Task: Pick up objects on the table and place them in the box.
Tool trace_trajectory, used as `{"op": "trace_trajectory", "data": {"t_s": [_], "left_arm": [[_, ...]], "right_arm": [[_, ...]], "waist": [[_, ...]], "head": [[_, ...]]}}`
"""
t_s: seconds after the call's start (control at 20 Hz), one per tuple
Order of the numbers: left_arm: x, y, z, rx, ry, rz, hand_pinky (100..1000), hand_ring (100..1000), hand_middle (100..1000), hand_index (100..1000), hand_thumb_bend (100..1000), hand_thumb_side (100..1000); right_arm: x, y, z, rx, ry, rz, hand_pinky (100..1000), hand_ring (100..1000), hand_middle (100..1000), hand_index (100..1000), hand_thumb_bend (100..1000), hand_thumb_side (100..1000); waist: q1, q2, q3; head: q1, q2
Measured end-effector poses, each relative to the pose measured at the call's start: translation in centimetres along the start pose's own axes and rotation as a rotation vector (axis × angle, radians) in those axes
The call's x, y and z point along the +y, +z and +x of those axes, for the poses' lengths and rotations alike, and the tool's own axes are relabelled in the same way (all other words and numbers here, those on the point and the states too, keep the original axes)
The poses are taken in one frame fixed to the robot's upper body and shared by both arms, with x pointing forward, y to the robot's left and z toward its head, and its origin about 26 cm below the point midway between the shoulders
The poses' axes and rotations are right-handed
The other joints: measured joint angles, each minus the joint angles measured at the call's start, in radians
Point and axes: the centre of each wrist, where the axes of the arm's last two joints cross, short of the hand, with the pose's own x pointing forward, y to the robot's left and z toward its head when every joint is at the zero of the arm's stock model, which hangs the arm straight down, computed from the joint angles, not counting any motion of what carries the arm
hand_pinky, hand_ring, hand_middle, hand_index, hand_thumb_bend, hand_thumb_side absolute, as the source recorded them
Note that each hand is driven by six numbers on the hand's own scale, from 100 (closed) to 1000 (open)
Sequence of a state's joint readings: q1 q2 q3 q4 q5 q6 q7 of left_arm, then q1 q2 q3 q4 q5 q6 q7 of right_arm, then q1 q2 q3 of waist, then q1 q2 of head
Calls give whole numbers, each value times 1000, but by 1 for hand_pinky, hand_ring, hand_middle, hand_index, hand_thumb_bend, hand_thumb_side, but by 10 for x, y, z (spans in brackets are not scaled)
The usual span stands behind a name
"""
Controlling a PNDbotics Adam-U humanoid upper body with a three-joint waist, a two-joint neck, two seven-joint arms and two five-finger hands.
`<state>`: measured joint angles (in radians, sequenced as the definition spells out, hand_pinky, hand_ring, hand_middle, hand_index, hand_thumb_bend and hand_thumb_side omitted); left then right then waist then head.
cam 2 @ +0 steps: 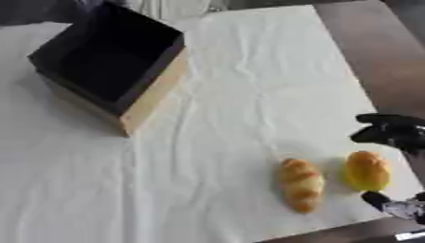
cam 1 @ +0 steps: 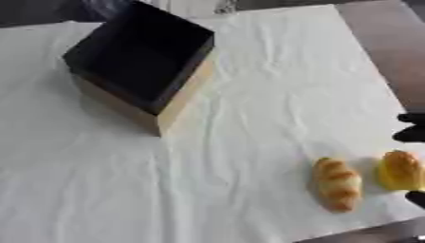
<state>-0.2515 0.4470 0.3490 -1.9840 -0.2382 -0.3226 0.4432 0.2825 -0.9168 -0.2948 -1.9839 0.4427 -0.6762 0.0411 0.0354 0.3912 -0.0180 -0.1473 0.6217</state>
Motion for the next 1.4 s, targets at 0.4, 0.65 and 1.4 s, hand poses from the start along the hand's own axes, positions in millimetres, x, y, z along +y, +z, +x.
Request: {"op": "trace_trajectory", "data": {"t_s": [0.4,0.65,1.4], "left_arm": [[0,2,0,7,1,-1,807,761,731,928,231,527],[0,2,0,10,2,-3,807,761,729,928,230,527],[0,3,-1,17,-2,-10,807,761,722,927,224,527]], "right_arm": [[2,1,1,89,28,-24,893,954,761,911,403,130],[6,2,2,137,28,-25,895,962,768,917,410,165],[15,7,6,177,-95,-60,892,956,748,911,443,426]], "waist": [[2,0,0],[2,2,0],[-9,2,-16]], "head": [[-5,-8],[-5,-9],[2,-9]]}}
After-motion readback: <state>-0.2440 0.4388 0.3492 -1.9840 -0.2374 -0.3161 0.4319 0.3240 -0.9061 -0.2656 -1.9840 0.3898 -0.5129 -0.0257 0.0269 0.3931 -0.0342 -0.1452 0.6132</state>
